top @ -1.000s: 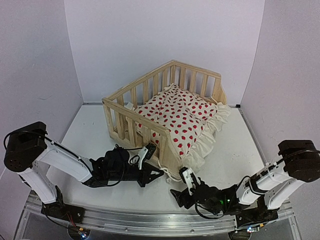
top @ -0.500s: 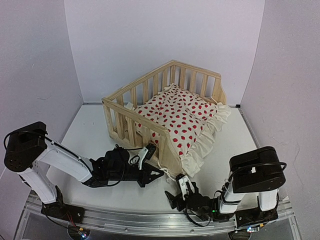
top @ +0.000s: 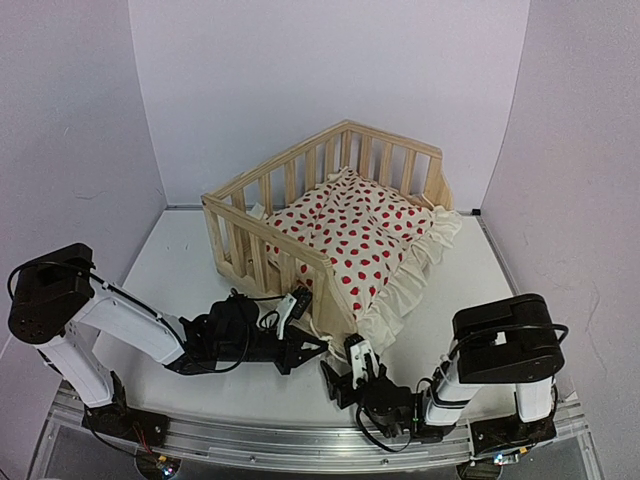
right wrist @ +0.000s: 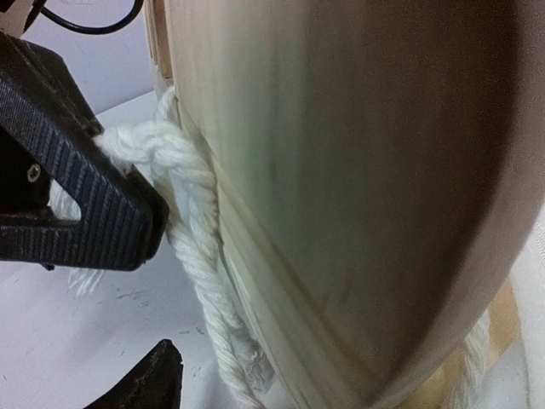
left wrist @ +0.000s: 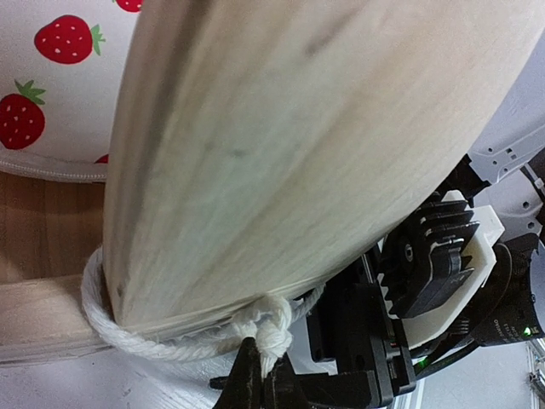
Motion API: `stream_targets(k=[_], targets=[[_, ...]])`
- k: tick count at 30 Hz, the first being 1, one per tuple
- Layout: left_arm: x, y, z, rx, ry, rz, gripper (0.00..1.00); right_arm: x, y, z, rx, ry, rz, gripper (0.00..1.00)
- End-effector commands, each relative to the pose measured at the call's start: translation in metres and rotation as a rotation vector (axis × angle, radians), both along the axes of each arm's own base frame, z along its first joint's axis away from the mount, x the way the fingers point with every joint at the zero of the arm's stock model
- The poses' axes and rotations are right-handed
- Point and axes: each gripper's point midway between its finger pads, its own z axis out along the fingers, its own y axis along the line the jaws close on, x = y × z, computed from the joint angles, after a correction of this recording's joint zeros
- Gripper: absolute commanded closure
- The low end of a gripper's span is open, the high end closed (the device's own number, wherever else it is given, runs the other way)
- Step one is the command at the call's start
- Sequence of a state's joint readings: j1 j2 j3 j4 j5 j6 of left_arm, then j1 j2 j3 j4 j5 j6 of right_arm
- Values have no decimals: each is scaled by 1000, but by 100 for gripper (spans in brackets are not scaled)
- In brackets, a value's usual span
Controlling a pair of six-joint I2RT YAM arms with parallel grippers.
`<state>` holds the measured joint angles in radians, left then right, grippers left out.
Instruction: Set up the pet bed
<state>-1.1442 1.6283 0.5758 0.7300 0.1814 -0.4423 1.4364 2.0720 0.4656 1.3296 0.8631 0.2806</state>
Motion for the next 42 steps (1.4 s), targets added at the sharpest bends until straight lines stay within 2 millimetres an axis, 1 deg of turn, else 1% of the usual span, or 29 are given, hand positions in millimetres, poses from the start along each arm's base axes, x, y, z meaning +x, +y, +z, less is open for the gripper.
stream_targets(k=[1,2,4,5,7,8,11,14,18,19,20,23,25,27,29,31,32,35,39,42], targets=[[5,-6,24,-58,-32,3,100,18,1,16,78,-22,-75,39],[4,-6,24,-59,-31,2,100,19,1,16,79,-20,-72,44],[5,-5,24,-60,-32,7,100,20,2,15,80,-15,-64,58],[5,-4,26,-62,-34,9,100,20,4,15,82,-13,-54,68],[5,-3,28,-66,-40,10,100,18,8,16,78,-12,-24,95],[5,-1,30,-70,-45,14,100,16,8,16,76,-8,-11,100],[5,8,41,-87,-70,35,100,9,4,10,75,25,35,100],[7,23,49,-91,-96,76,100,-3,-3,4,67,73,109,100],[11,38,49,-63,-121,128,100,-14,-11,3,69,144,152,100],[13,40,49,-57,-126,138,100,-16,-13,-4,34,175,158,100],[14,42,49,-51,-131,145,100,-19,-12,-4,19,194,173,100],[19,44,49,-35,-135,162,100,-26,-15,-1,-40,229,203,100],[25,47,50,-28,-144,199,100,-29,-20,-2,-120,277,198,100],[28,51,52,-25,-148,223,100,-36,-23,1,-192,321,221,100],[29,55,54,-25,-152,235,100,-47,-23,9,-211,343,273,100],[32,61,56,-24,-158,264,100,-52,-28,8,-236,382,283,100],[35,66,55,-15,-162,291,100,-54,-30,8,-254,394,289,100],[51,85,44,46,-149,392,100,-54,-40,11,-278,410,264,100],[73,104,20,136,-84,471,100,-45,-69,11,-319,415,153,100],[81,115,12,167,-90,499,100,-41,-90,16,-348,395,99,100]])
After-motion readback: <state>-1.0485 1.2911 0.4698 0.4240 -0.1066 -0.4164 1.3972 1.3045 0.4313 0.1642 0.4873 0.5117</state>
